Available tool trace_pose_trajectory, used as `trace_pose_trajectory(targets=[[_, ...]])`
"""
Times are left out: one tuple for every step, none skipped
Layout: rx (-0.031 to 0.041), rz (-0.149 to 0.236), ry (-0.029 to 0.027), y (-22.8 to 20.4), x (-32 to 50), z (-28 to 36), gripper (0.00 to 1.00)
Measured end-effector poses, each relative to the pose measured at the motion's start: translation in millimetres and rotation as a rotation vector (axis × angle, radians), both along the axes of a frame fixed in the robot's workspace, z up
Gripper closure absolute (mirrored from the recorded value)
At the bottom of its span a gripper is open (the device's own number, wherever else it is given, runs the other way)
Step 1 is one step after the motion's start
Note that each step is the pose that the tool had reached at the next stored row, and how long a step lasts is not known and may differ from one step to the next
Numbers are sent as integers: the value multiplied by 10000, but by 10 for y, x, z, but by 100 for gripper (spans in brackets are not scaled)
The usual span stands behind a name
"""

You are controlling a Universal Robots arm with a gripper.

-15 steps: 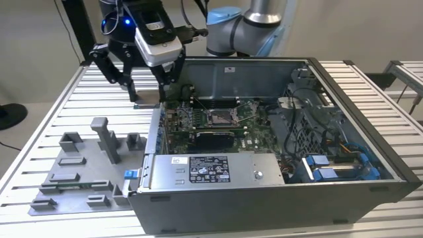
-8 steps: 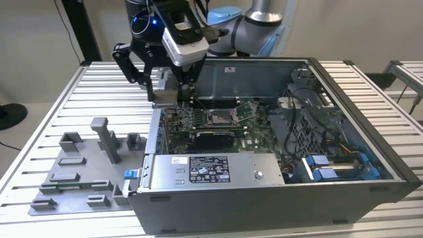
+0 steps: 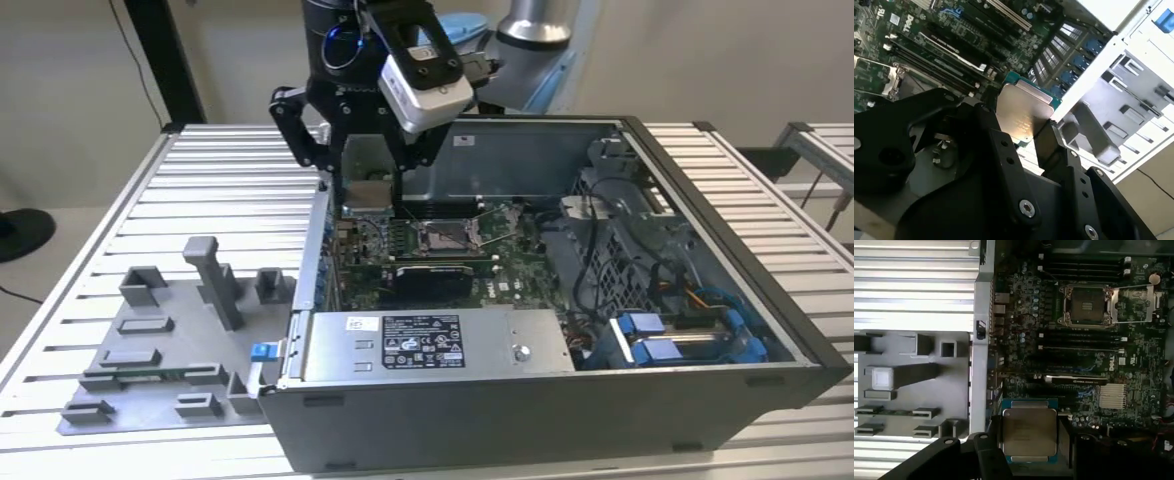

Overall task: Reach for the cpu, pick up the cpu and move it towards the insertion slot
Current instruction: 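Pick up the cpu and move it towards the insertion slot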

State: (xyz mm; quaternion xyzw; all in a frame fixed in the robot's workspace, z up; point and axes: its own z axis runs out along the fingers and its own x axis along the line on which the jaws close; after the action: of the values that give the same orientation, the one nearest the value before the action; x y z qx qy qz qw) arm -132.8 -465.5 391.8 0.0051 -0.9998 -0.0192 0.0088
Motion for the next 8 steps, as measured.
trace_pose_trajectory(targets=[[0, -1, 0, 0, 40, 0, 100], [0, -1, 0, 0, 79, 0, 100], [0, 0, 0, 0, 121, 0, 100], [1, 0, 0, 0, 160, 0, 100], [0, -1, 1, 0, 198, 0, 100], [0, -1, 1, 0, 232, 0, 100], [0, -1, 1, 0, 268, 0, 100], [1, 0, 1, 0, 301, -1, 100]])
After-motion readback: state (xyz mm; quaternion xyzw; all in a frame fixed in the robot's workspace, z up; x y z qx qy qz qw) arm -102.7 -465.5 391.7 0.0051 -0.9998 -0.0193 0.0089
